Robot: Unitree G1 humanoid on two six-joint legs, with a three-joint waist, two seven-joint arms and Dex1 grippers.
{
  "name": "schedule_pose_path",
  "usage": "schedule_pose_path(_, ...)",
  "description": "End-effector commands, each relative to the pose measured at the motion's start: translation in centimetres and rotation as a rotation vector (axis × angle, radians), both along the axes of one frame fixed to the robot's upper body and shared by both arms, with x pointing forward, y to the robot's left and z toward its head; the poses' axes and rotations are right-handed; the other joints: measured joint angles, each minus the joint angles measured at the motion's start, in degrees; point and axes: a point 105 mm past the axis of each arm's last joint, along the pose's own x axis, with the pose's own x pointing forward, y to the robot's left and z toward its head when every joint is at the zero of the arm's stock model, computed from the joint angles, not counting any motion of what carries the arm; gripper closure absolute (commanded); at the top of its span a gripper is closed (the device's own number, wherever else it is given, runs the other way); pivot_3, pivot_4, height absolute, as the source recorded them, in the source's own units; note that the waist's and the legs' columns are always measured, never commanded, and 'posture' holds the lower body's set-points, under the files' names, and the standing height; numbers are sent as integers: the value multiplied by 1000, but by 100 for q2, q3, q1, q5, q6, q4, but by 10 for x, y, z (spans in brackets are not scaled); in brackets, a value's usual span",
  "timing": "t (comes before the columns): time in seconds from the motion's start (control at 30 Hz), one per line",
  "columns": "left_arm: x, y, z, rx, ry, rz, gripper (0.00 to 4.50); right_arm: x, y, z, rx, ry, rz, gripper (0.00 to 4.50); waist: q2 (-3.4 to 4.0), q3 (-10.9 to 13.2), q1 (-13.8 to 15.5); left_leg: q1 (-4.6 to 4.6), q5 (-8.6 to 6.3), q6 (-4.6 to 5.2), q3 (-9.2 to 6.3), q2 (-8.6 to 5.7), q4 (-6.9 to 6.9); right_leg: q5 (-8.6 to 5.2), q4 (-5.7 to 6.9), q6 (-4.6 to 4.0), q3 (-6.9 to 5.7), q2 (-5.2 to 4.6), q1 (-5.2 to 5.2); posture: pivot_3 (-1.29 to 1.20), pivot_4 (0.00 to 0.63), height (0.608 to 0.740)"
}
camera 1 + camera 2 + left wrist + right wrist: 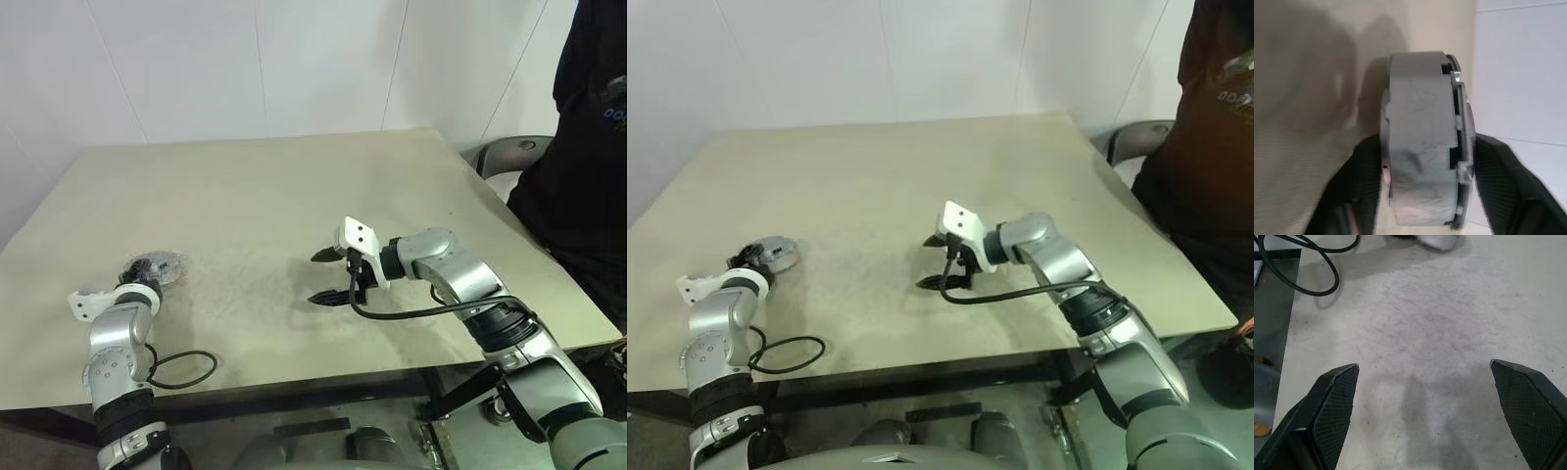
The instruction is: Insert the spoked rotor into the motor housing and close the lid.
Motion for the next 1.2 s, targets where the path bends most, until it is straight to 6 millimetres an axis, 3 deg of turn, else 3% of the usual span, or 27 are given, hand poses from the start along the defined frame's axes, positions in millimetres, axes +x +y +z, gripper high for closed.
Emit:
schedule_pose_path(0.03,-7,-1,7,16,32,25,278,3,1,10,24,-44,10,0,-2,-1,0,0,0,0,0,0,0,0,0,0,0,0,0,0,0,740)
schedule_pose_path(0.07,-11,0,5,29,78,50,49,4,0,10,21,-47,6,0,-2,-1,-1,3,0,0,1,0,0,0,0,0,0,-1,4,0,0,740)
schedule_pose_path(0.17,-23,-5,0,44,184,73,49,6,-2,10,14,-58,0,0,-2,-2,-11,9,0,0,3,0,0,0,0,0,2,0,8,0,0,740)
schedule_pose_path(0.37,-42,-35,5,211,375,-68,49,10,-6,6,5,-49,-17,0,-1,-3,4,11,0,0,7,0,-2,0,2,0,6,0,8,0,0,740)
schedule_pose_path(0.43,-43,-38,9,355,441,-142,49,13,-9,4,0,-50,-31,0,-1,-3,4,14,0,0,6,0,0,0,8,0,6,1,11,0,0,740)
schedule_pose_path(0.57,-20,-63,43,752,257,-385,49,23,-20,0,-3,-62,-94,0,0,-2,2,20,-12,21,6,0,-1,3,16,-6,3,6,14,0,0,740)
schedule_pose_path(0.7,-7,-86,60,1142,86,-647,49,31,-34,-1,22,-74,-155,0,16,5,-4,21,-7,15,18,1,-3,7,19,-18,-8,11,15,0,0,740)
schedule_pose_path(0.83,-2,-90,82,1475,-103,-771,49,39,-47,2,85,-78,-229,0,31,14,-20,21,-7,15,22,2,-7,5,15,-26,-7,16,16,0,0,740)
schedule_pose_path(0.93,-4,-78,91,1508,-288,-838,49,41,-54,5,151,-83,-260,0,50,23,-20,21,-7,15,28,7,-15,4,12,-29,-2,15,11,0,0,740)
schedule_pose_path(1.1,-8,-53,76,1717,-333,-971,49,41,-51,4,219,-67,-266,0,63,32,-22,21,-8,16,28,14,-21,5,11,-26,-2,19,7,0,0,740)
schedule_pose_path(1.2,-16,-48,69,1639,-403,-1073,49,42,-47,2,229,-76,-273,0,63,32,-19,18,-10,20,28,14,-17,8,9,-20,-1,15,7,0,0,740)
